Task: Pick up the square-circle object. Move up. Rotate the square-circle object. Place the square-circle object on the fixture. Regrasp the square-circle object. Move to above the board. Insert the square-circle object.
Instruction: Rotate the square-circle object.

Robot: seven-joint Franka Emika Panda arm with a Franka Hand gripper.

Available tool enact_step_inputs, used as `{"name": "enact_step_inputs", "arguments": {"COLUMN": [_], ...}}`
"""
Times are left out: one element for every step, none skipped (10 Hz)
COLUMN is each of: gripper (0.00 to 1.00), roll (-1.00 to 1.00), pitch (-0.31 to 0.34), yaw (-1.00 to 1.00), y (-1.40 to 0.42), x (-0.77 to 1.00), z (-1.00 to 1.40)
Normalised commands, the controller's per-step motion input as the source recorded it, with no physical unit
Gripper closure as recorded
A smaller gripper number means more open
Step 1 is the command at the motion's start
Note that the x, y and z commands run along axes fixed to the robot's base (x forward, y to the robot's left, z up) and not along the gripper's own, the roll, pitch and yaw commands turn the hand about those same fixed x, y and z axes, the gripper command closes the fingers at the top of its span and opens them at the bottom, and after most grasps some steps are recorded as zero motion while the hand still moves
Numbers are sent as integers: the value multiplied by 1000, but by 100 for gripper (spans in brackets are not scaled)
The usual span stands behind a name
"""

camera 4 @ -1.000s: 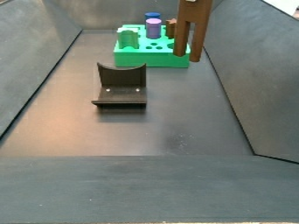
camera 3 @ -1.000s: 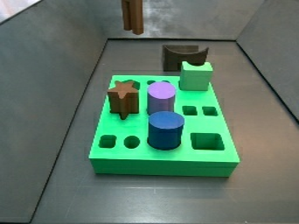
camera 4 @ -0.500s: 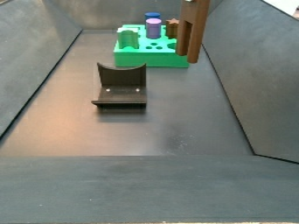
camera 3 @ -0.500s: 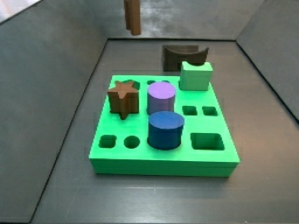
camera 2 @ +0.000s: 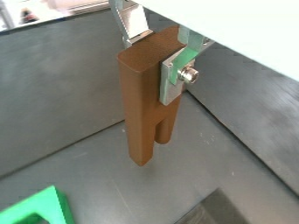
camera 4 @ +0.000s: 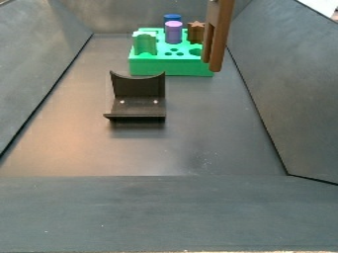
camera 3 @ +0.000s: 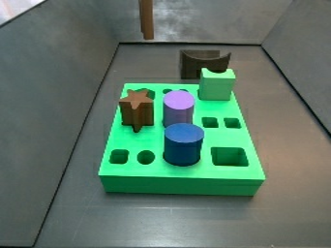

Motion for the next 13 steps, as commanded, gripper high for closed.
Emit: {"name": "enact_step_inputs", "arguments": {"gripper": [100, 100, 100, 100, 100, 100, 100, 100, 100, 100, 100, 100, 100], "roll": [-137, -137, -137, -337, -335, -271, -237, -196, -190, -188, -186, -183, -181], "pitch": [61, 60, 59, 58, 48, -10, -33, -59, -68, -67, -65, -63, -60], "yaw": [-793, -486, -322, -189, -150, -94, -78, -57, -51, -49, -48, -47, -47], "y": [6, 7, 7, 0, 1, 18, 21, 22, 27, 30, 32, 33, 33], "x": [4, 6, 7, 0, 6, 21, 18, 10, 11, 13, 15, 12, 10], "z": [4, 7, 8, -1000, -1000, -1000, -1000, -1000, -1000, -901, -715, -487, -316]}}
